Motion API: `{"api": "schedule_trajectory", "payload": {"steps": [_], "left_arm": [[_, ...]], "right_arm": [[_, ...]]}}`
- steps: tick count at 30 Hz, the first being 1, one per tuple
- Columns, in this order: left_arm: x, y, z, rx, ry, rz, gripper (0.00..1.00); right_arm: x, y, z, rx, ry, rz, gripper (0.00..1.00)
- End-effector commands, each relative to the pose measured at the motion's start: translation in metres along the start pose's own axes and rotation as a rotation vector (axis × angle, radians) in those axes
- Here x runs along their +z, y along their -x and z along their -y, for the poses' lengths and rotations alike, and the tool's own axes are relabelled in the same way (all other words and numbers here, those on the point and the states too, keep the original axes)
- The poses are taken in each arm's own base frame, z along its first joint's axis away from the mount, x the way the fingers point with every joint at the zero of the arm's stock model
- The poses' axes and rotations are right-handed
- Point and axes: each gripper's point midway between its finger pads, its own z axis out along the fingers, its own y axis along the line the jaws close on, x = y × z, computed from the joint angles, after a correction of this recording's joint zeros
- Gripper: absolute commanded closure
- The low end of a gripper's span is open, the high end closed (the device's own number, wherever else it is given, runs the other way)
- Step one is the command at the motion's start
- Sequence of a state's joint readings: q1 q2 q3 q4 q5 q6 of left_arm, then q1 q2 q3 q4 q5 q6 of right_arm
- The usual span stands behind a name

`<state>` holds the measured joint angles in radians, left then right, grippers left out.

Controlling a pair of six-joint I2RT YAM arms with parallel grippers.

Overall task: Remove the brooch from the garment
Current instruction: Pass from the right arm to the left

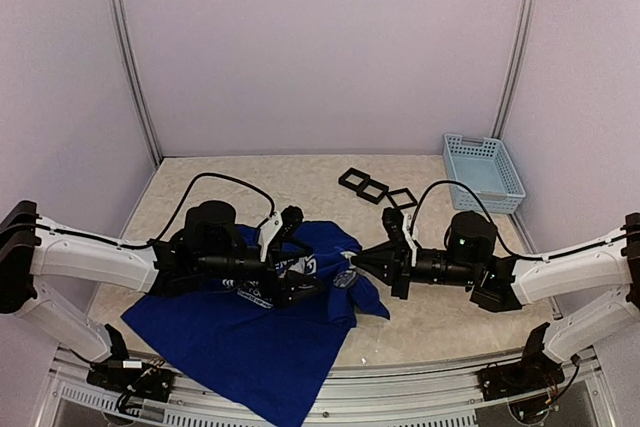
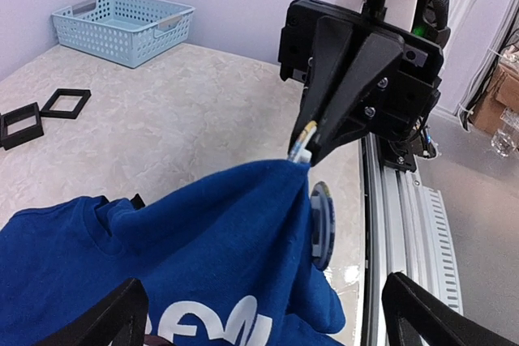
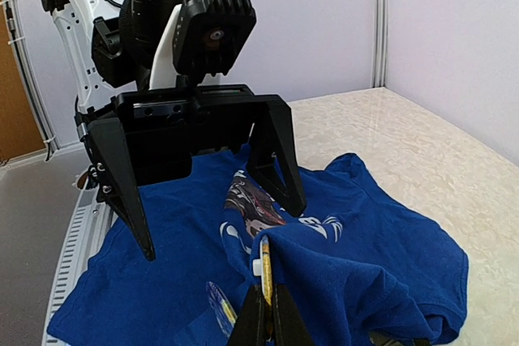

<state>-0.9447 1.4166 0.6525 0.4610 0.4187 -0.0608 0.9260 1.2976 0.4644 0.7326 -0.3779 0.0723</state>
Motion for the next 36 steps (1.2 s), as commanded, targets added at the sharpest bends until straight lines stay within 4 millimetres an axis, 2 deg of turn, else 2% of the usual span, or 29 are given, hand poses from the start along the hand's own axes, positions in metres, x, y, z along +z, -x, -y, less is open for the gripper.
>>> {"api": "schedule_trajectory", "payload": {"steps": [1,5,7,14,20,22,24,28,32,36], "left_arm": [[0.000,0.002,0.001,0.039,-0.021,0.025,0.01],[-0.001,0.007,0.007,0.059,-0.070,0.030,0.01],[0.003,0.006,0.005,0.052,-0.067,0.014,0.01],[0.007,0.006,0.014,0.039,-0.144,0.019,0.01],[0.007,0.012,0.025,-0.002,-0.221,0.018,0.02],[0.007,0.017,0.029,0.000,-0.236,0.018,0.03],[0.008,0.016,0.027,0.007,-0.219,0.012,0.06],[0.014,0.012,0.033,0.010,-0.247,-0.019,0.20],[0.021,0.003,0.035,0.012,-0.251,-0.051,0.24],[0.022,0.001,0.037,0.012,-0.259,-0.062,0.45]], "right_arm": [[-0.003,0.020,-0.015,-0.026,0.085,0.065,1.00],[-0.004,0.022,-0.023,-0.027,0.130,0.068,1.00],[-0.001,0.022,-0.028,-0.020,0.168,0.057,1.00],[0.011,0.014,-0.042,-0.025,0.227,0.024,1.00],[0.018,-0.003,-0.033,-0.050,0.166,-0.029,1.00],[0.021,-0.005,-0.035,-0.043,0.188,-0.046,1.00],[0.020,-0.002,-0.039,-0.043,0.209,-0.032,1.00],[0.016,-0.001,-0.037,-0.049,0.183,-0.023,1.00],[0.011,0.005,-0.037,-0.057,0.173,-0.005,1.00],[0.010,0.006,-0.036,-0.061,0.164,-0.002,1.00]]}}
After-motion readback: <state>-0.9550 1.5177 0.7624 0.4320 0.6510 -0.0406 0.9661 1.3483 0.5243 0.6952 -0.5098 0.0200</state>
